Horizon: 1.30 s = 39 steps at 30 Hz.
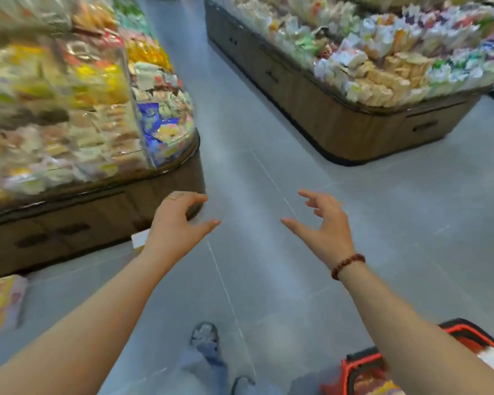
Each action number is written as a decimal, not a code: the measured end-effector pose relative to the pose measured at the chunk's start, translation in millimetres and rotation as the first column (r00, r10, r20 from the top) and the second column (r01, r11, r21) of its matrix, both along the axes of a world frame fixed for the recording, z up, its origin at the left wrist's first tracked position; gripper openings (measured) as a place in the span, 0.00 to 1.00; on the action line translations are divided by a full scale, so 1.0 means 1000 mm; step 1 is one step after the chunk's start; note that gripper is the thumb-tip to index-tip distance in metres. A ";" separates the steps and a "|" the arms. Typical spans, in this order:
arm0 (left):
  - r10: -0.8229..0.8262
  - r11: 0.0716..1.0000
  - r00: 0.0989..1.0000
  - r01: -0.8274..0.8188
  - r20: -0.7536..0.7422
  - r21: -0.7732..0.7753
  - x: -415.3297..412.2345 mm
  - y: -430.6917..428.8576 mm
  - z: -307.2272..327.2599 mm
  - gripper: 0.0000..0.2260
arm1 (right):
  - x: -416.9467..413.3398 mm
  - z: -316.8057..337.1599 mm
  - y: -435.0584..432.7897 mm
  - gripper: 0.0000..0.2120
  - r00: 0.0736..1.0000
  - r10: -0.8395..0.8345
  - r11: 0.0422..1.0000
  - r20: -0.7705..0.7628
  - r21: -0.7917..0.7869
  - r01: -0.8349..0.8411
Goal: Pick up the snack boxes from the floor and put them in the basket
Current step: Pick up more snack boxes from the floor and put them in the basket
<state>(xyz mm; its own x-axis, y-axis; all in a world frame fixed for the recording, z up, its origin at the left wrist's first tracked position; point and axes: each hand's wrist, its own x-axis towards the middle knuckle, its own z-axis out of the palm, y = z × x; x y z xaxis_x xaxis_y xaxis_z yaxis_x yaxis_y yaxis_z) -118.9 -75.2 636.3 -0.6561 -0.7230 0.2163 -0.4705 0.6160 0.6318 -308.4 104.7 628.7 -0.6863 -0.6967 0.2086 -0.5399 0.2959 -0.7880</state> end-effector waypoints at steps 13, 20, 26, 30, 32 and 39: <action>0.611 0.788 0.791 -0.611 0.026 0.077 0.249 -0.088 -0.030 0.21 | 0.156 -0.019 -0.206 0.27 0.843 0.538 0.842 0.012 0.041 -0.538; 0.750 0.643 0.660 -0.744 0.050 0.184 0.383 -0.156 -0.057 0.20 | 0.280 -0.051 -0.315 0.27 0.765 0.637 0.755 0.098 0.122 -0.644; 0.830 0.505 0.548 -0.819 0.106 0.273 0.481 -0.202 -0.080 0.19 | 0.379 -0.078 -0.384 0.25 0.690 0.700 0.664 0.186 0.185 -0.724; 0.871 0.408 0.469 -0.857 0.149 0.315 0.522 -0.234 -0.095 0.20 | 0.419 -0.092 -0.441 0.25 0.633 0.748 0.587 0.200 0.244 -0.772; 0.891 0.352 0.422 -0.876 0.169 0.330 0.541 -0.258 -0.105 0.21 | 0.440 -0.103 -0.477 0.25 0.587 0.777 0.529 0.226 0.270 -0.804; 0.936 0.136 0.240 -0.922 0.258 0.362 0.606 -0.366 -0.182 0.23 | 0.528 -0.178 -0.646 0.26 0.476 0.813 0.367 0.334 0.341 -0.866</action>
